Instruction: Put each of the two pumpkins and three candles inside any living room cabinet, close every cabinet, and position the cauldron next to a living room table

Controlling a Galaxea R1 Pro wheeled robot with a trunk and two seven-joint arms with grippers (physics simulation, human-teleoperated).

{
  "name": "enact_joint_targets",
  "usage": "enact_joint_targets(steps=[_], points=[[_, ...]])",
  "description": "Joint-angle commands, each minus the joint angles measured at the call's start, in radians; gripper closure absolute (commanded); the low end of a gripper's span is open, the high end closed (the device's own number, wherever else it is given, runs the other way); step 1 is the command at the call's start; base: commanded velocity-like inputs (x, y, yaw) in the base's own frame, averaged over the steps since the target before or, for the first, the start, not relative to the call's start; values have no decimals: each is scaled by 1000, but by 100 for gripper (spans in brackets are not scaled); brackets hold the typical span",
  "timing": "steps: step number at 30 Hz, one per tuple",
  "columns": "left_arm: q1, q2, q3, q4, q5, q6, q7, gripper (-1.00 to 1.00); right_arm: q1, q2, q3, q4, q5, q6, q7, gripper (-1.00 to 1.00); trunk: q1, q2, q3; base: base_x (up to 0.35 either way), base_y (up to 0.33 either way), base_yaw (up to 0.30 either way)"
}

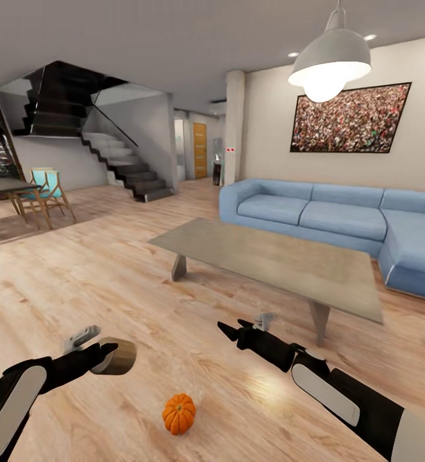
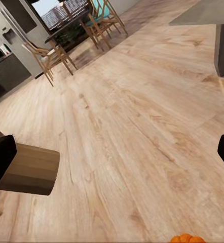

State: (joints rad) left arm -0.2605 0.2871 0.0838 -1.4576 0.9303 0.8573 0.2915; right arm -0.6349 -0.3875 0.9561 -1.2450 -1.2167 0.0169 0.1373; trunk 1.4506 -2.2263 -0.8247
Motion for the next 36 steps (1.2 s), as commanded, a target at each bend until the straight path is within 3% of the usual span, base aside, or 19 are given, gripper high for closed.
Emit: enact_joint_targets(steps=[1,11,18,31,36], points=[[-1,0,0,-1,13,3,9,100,-1,-1,1,-1,-11,2,2,-100,0,-1,-2,-33,0,228],[-1,0,-3,0,13,3,9,100,-1,-1,1,1,-12,1,3,-100,0,-1,-9,-165,-30,228],[-2,0,-4,0,13,3,9,100,-2,-1,1,2,-12,1,4,-100,0,-1,-15,-195,-216,227],[-2,0,-1,0,13,2,9,100,-1,-1,4,4,-12,-8,2,-100,0,-1,-20,-13,-223,112],[-2,0,-1,0,13,2,9,100,-2,-1,6,3,-10,-15,-61,-100,0,-1,-17,0,-10,214]])
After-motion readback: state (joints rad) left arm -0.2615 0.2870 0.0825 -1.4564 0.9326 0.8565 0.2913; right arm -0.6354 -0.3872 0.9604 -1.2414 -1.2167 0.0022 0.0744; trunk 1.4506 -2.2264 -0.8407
